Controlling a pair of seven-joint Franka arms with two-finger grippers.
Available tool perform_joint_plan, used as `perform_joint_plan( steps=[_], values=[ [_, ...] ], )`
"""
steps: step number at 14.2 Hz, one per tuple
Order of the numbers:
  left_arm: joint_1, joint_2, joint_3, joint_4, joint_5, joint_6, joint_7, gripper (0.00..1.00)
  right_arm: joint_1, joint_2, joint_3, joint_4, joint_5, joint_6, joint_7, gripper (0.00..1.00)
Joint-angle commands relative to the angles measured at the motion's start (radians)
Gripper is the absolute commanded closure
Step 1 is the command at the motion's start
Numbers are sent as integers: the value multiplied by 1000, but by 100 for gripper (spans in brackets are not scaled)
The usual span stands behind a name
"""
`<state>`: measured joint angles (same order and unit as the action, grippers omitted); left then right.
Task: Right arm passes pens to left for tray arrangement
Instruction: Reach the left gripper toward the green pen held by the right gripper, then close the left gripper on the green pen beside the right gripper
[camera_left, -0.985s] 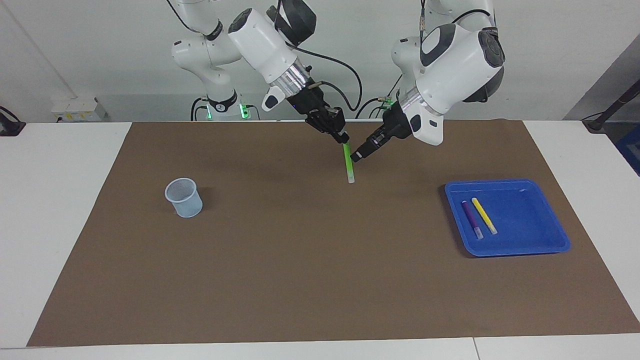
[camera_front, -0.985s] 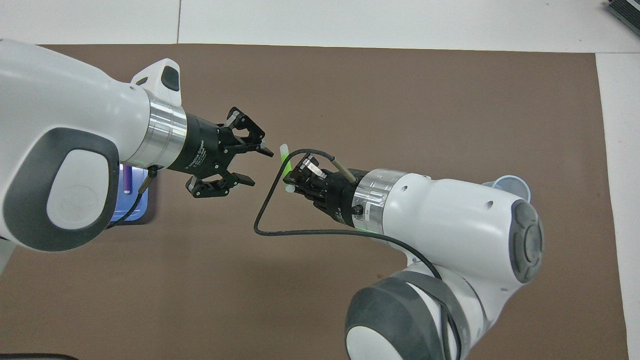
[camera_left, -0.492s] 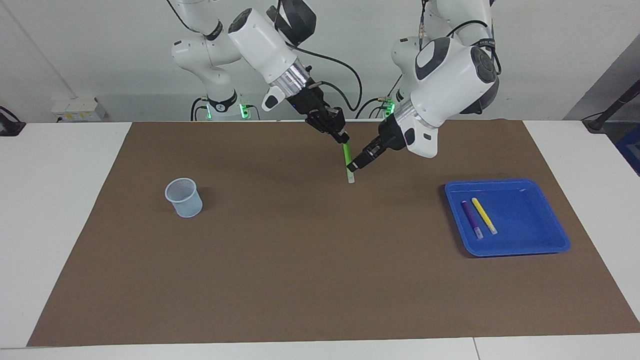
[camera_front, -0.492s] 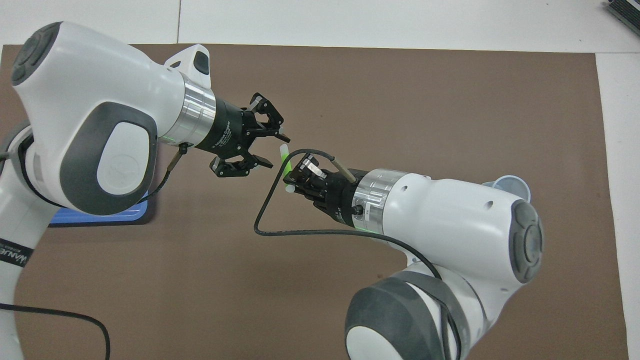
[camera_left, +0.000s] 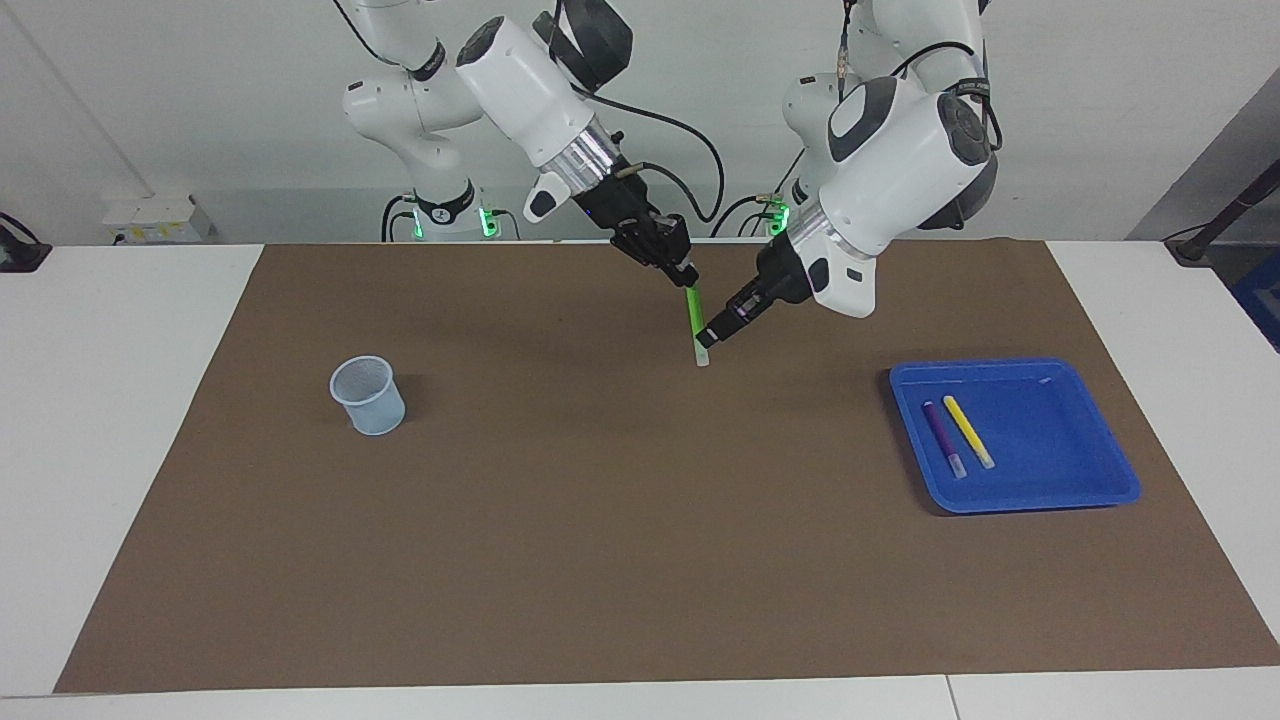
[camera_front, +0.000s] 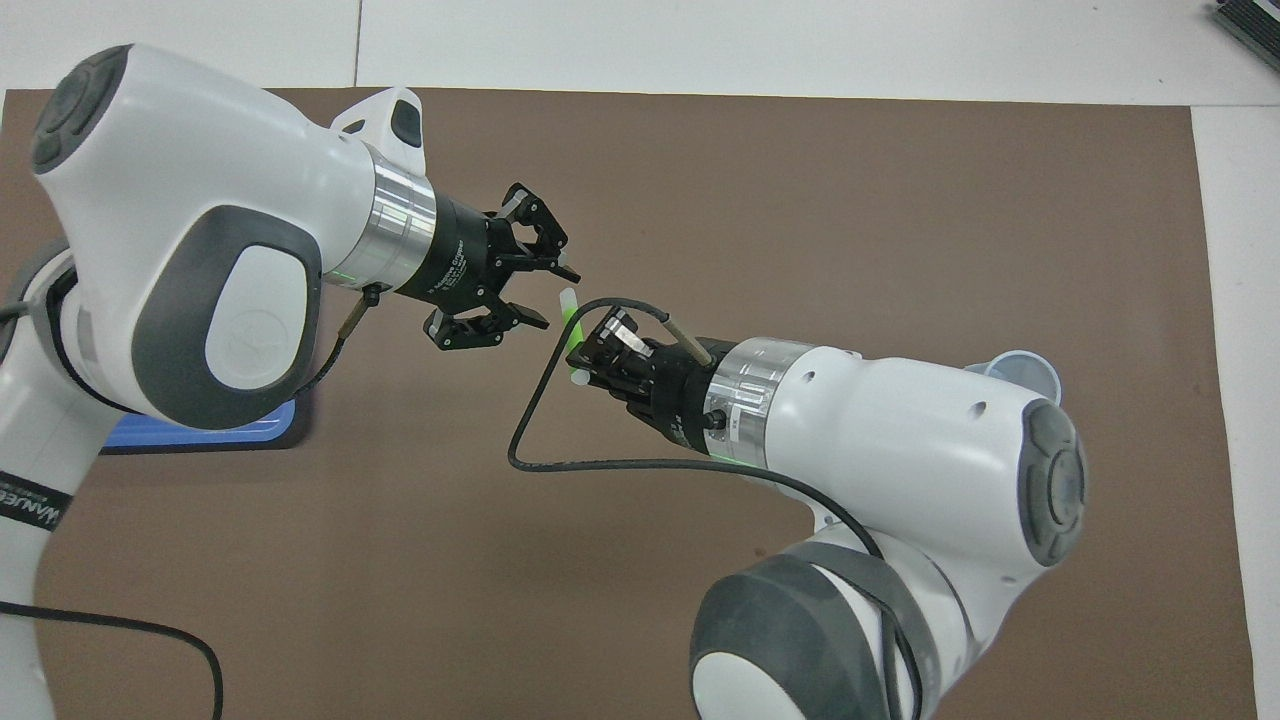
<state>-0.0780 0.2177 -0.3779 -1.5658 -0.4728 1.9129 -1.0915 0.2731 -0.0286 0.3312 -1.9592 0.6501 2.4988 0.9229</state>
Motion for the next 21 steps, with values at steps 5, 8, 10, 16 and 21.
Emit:
perform_joint_plan(
  steps=[5,8,10,16,21],
  values=[
    [-35,-3,8,-46,20,46,2,46,6,1,0,-4,26,26,8,100],
    [-43,-6,8,-57,25,51,2,46,6,1,0,-4,26,26,8,100],
    [-43,-8,8,-59,29,49,2,48,6,1,0,-4,26,26,8,100],
    [-46,-8,8,-57,31,32,-1,50,5,3,0,-4,26,26,7,100],
    [-46,-8,8,-49,31,12,-2,59,5,3,0,-4,26,26,7,100]
  ],
)
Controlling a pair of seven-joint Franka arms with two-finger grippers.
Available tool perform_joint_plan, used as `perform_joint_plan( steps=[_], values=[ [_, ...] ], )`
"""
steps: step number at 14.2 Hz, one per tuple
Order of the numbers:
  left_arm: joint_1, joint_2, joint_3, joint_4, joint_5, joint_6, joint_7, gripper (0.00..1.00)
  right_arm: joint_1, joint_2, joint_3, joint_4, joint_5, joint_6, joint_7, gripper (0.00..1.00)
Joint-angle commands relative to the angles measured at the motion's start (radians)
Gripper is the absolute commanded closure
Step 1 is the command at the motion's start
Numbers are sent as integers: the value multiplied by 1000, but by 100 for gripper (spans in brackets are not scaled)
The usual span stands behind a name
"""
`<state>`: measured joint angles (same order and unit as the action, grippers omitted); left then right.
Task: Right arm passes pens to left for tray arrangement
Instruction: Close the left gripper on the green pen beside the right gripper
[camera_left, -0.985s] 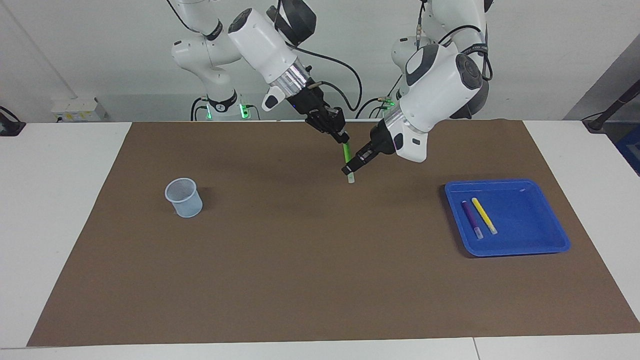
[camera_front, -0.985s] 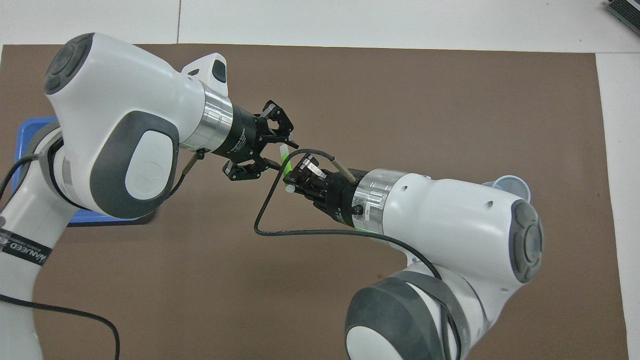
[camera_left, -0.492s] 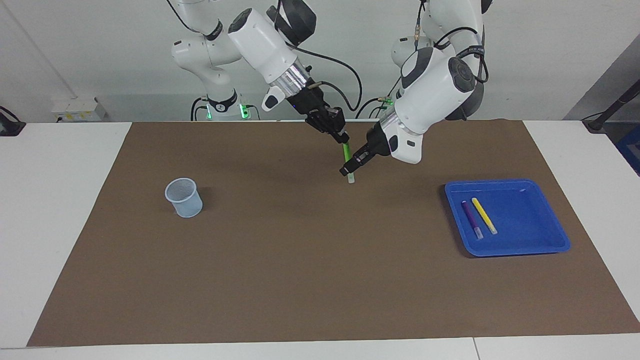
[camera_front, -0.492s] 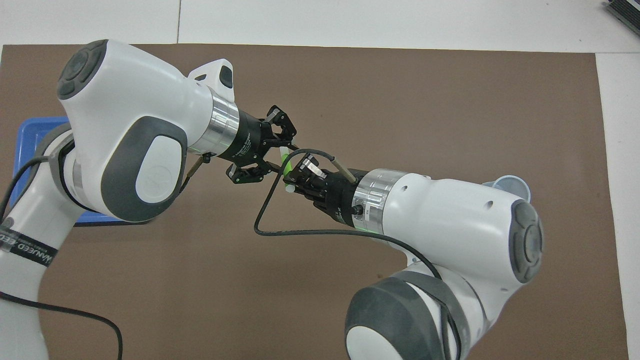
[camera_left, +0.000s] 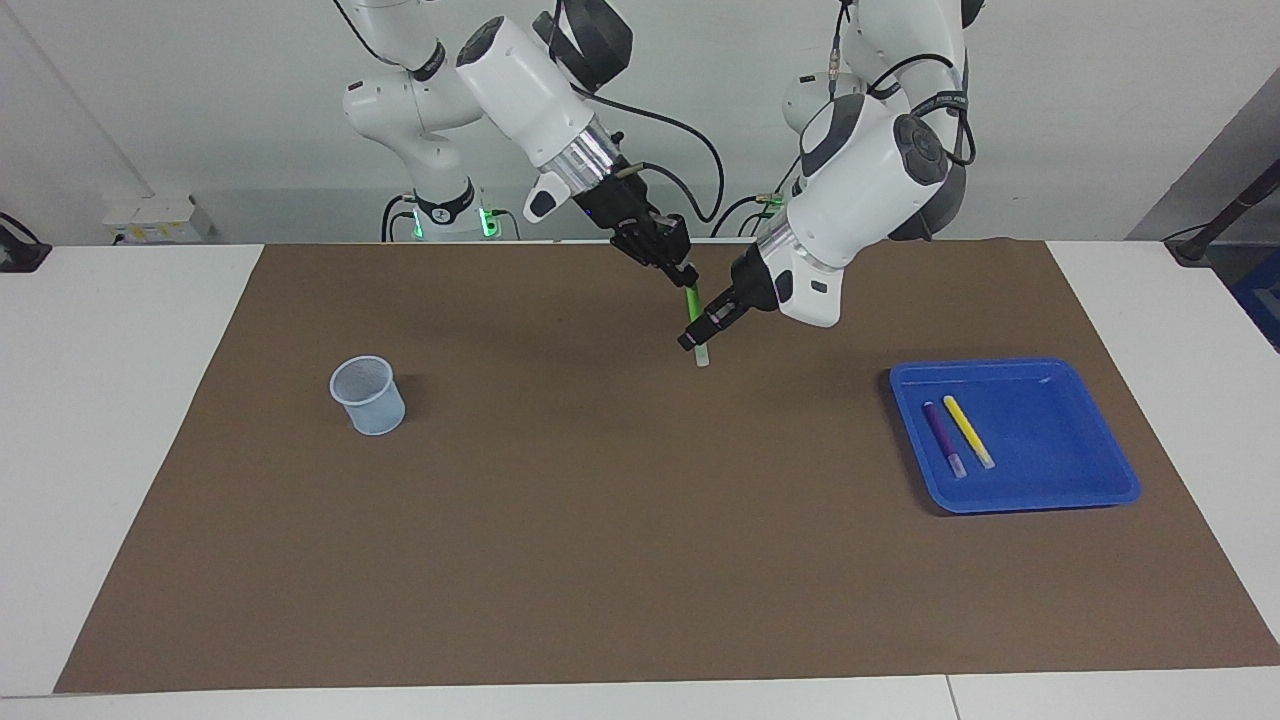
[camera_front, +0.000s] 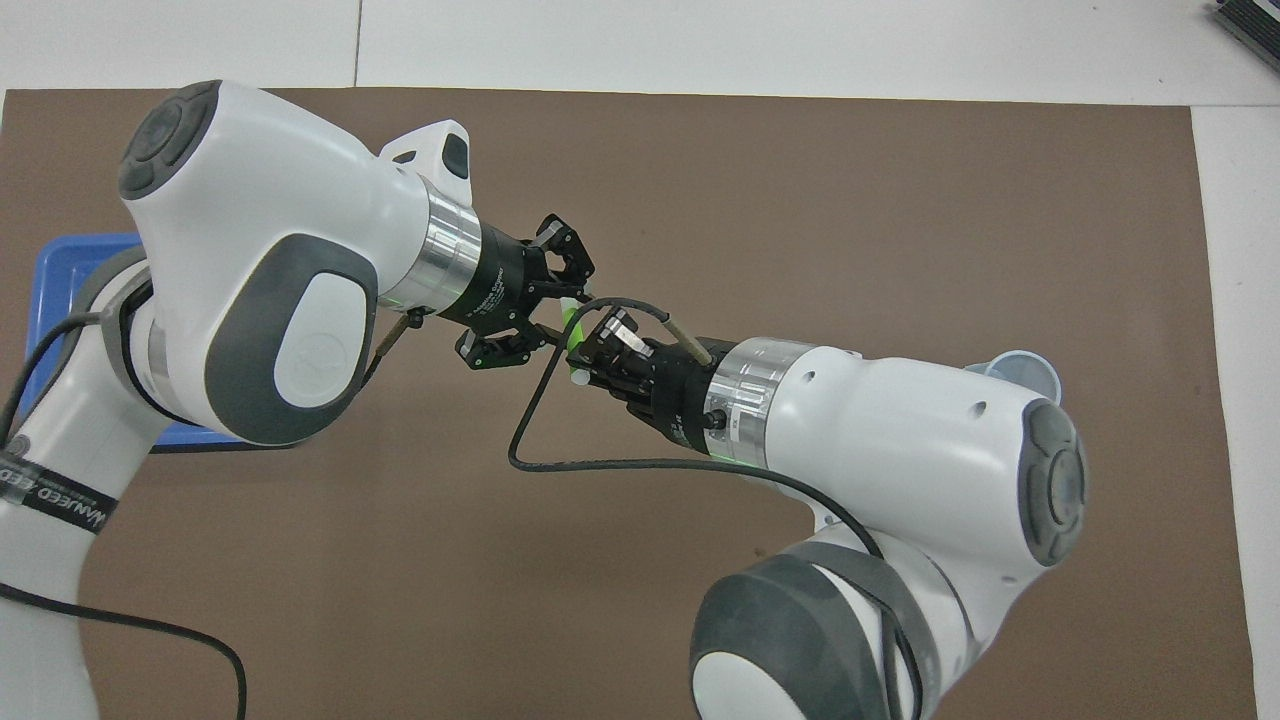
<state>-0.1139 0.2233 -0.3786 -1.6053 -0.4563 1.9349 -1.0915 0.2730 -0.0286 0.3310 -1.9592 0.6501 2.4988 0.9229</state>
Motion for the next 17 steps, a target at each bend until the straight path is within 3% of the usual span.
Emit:
perform_joint_plan(
  steps=[1,17],
  values=[
    [-10,-13,9,-12,15,-10,-2,61,5,2,0,-4,26,26,7,100],
    [-10,-15,9,-15,15,-17,-2,87,0,2,0,-3,26,25,7,100]
  ],
)
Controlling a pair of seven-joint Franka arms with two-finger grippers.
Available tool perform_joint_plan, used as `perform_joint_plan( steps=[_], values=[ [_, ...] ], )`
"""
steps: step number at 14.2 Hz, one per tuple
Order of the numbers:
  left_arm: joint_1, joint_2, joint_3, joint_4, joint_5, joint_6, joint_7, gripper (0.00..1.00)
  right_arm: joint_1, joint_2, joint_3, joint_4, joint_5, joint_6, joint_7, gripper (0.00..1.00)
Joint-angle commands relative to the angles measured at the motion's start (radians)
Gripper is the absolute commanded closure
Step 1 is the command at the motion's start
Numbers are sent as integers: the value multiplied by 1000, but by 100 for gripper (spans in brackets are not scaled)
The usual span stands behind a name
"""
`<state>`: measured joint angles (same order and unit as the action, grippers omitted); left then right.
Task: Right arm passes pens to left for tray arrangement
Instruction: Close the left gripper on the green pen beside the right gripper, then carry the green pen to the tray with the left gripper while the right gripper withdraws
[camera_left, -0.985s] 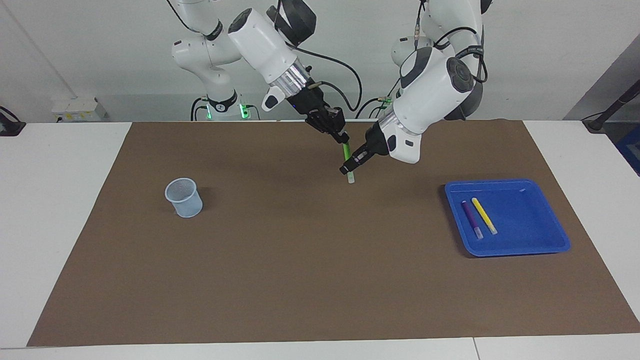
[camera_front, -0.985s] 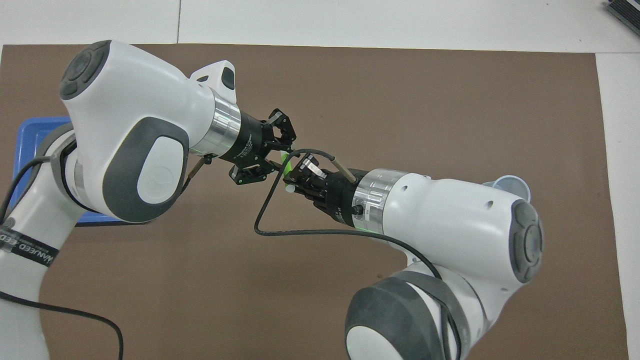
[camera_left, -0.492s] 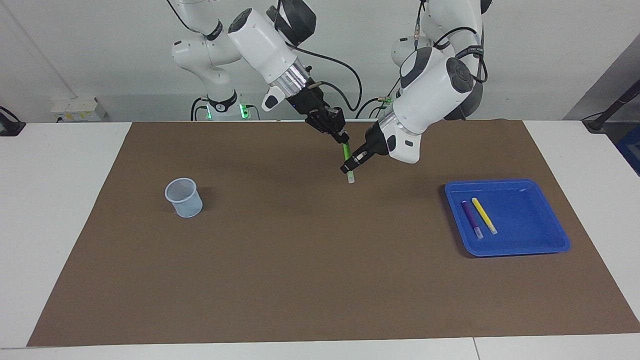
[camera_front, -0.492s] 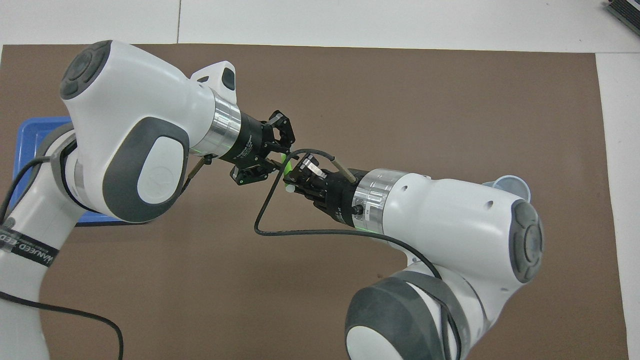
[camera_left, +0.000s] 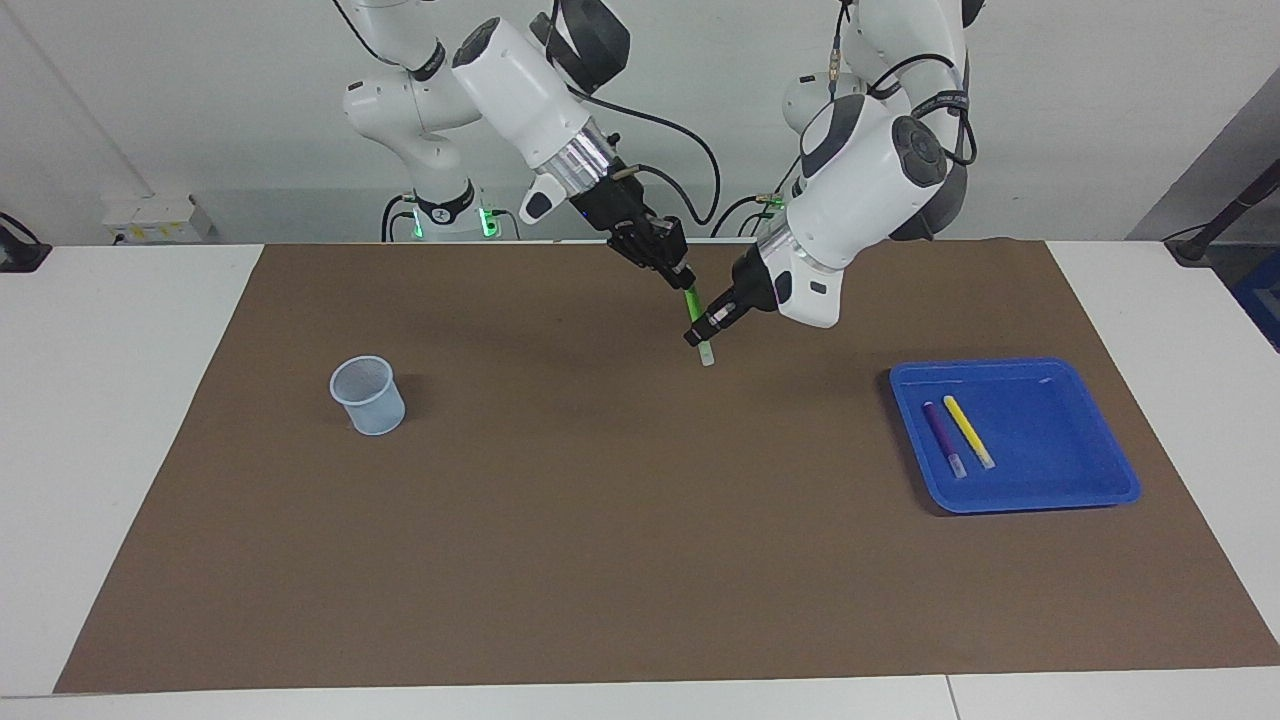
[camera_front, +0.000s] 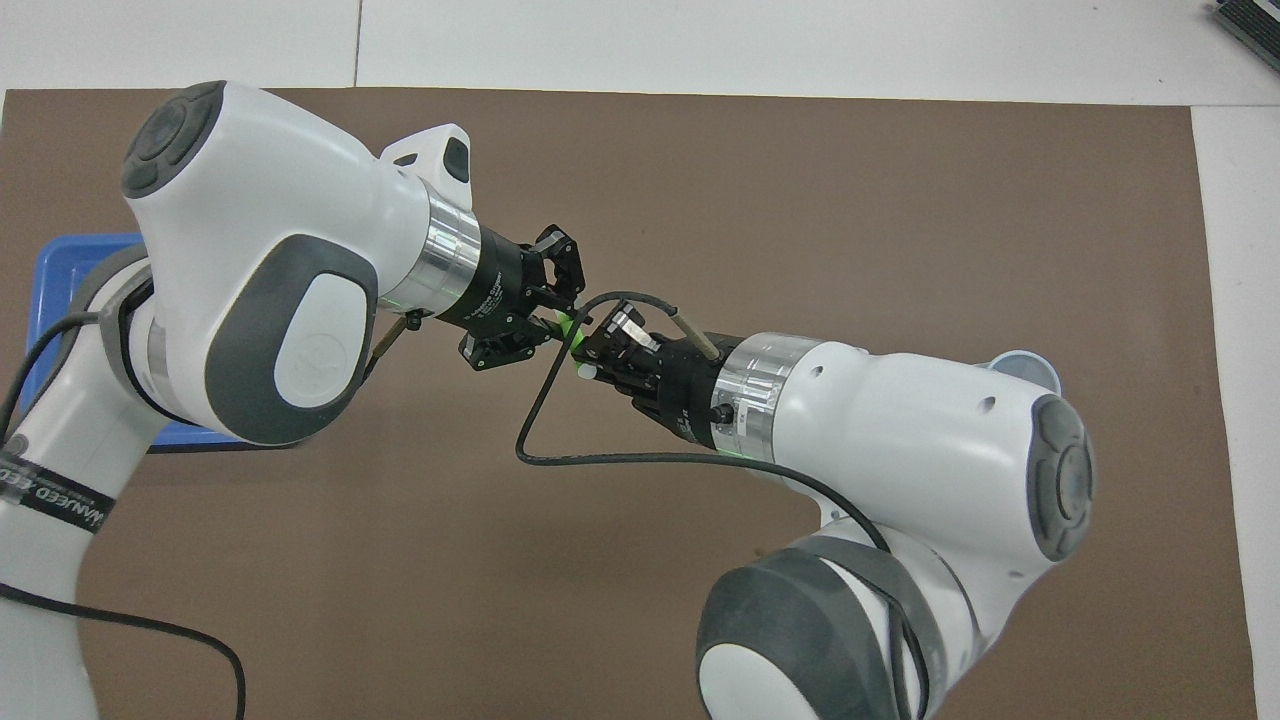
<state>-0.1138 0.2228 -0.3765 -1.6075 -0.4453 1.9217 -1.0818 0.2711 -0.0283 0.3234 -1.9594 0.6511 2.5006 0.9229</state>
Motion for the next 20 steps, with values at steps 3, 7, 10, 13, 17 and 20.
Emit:
perform_joint_plan(
  steps=[3,7,10,13,17,20],
  values=[
    [-10,-14,7,-12,3,-12,-12,90,0,2,8,-1,25,21,7,66],
    [-10,-14,7,-11,3,-15,-10,91,-1,2,8,2,25,12,-1,0],
    [-10,-14,7,-11,3,-15,-10,91,-4,2,5,4,6,-6,-24,0],
    [-9,-14,7,-12,3,-23,-9,91,-13,-2,-1,4,-5,-70,-152,0],
    [22,-19,16,-12,5,-23,6,92,-61,-10,-1,13,-145,-152,-303,0],
    [91,-19,18,-8,26,-38,75,92,-85,-10,-1,11,-153,-158,-360,0]
  ],
)
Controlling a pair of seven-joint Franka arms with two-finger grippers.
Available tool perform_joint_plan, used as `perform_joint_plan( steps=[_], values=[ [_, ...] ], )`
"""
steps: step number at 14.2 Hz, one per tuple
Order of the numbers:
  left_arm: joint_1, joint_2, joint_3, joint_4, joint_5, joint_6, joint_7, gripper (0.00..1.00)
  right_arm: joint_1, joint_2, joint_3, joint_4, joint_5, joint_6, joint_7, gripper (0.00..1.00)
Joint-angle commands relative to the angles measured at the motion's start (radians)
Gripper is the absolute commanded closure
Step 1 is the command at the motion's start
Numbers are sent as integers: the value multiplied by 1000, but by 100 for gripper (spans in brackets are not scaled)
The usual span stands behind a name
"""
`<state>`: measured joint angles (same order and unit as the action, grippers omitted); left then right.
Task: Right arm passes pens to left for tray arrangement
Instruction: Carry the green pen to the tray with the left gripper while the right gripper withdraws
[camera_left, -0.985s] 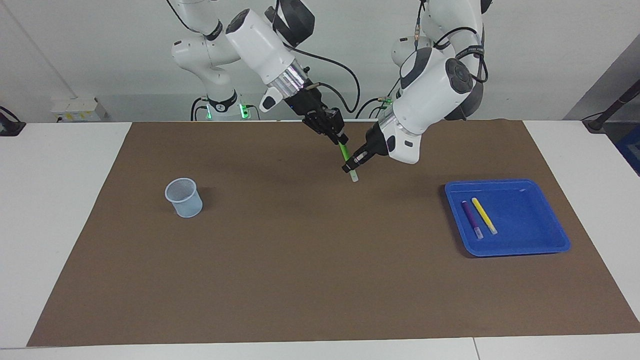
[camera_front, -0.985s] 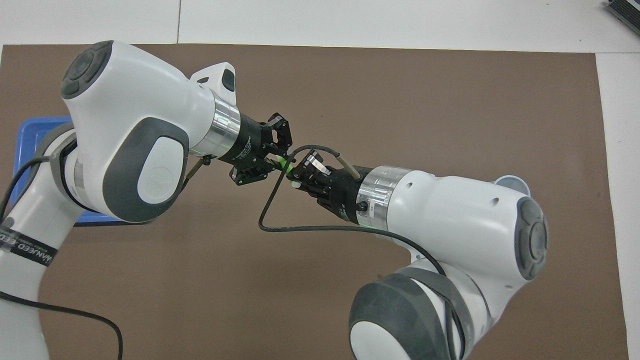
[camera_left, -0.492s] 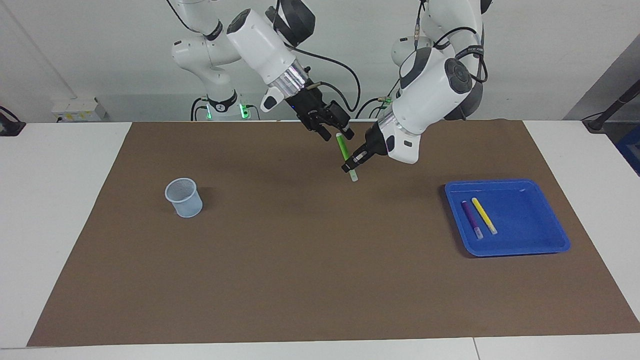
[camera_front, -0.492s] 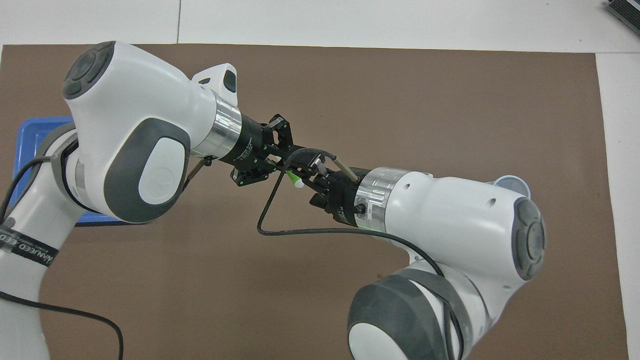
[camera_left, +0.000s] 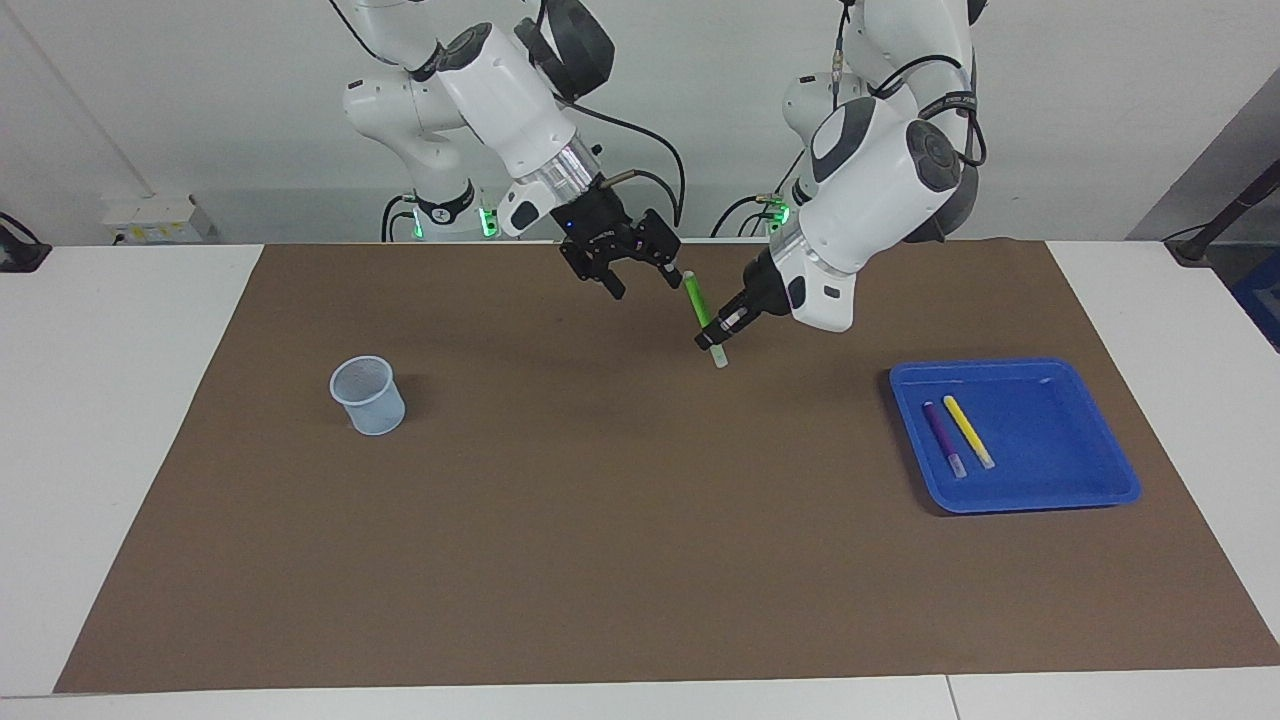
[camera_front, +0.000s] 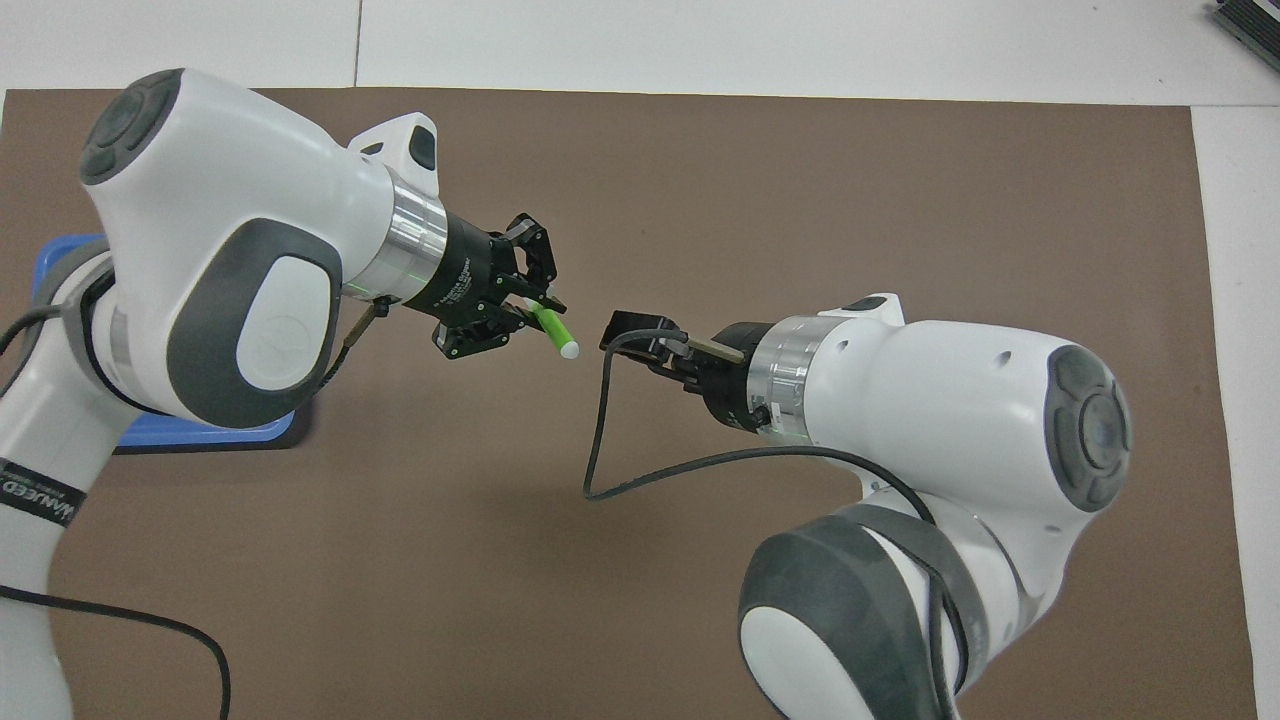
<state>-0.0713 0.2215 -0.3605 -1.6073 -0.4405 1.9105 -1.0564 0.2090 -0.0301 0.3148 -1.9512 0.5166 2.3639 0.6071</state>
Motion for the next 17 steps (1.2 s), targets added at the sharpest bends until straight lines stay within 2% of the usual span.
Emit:
perform_joint_plan(
  steps=[1,4,7,10,13,17],
  values=[
    [73,-17,2,-6,60,-37,80,92,-23,-8,7,3,-18,-20,-64,0],
    [139,-19,2,-6,152,-76,203,93,-26,-7,6,8,-21,-28,-89,0],
    [215,-22,2,-3,196,-113,332,93,-56,-5,6,18,-84,-77,-160,0],
    [297,-37,2,-3,233,-159,471,93,-75,-8,7,32,-89,-90,-178,0],
    [360,-51,3,-5,279,-186,587,93,-82,-31,3,55,-90,-197,-179,0],
    [441,-62,3,-5,321,-220,725,94,-152,-103,-3,67,-90,-349,-246,0]
  ],
)
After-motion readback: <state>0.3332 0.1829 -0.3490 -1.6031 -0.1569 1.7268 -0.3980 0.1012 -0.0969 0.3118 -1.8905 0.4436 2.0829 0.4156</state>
